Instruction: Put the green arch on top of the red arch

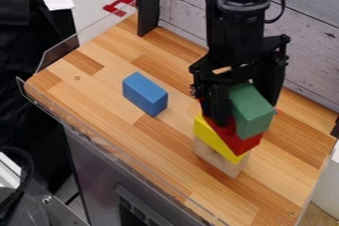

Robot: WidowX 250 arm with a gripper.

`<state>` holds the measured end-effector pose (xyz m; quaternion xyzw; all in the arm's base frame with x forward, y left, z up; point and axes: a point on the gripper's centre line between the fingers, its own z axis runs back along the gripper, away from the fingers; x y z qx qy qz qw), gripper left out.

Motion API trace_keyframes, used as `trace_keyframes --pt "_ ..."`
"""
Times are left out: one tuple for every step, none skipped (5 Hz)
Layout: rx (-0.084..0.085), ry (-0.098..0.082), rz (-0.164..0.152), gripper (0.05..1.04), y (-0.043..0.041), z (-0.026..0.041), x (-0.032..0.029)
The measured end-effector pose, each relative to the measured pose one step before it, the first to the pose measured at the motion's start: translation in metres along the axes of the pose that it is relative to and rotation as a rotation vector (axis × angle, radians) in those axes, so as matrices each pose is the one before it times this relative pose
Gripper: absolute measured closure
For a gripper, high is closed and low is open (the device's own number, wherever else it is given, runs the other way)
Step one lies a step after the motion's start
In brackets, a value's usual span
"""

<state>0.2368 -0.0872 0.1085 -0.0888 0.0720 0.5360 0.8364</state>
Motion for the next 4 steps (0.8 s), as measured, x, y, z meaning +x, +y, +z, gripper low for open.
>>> trace_keyframes --pt "-0.0002 -0.0002 0.0109 0.085 0.00055 0.00009 0.00187" --pt "-0.0199 -0.0313 0.0027 0.085 0.00000 0.01263 0.00601" --pt "-0.0201 -0.0664 -0.0095 0.085 -0.01231 0.03124 0.00769" --pt "-0.0158 -0.0508 -0.0099 0.085 -0.00449 0.01974 0.00681"
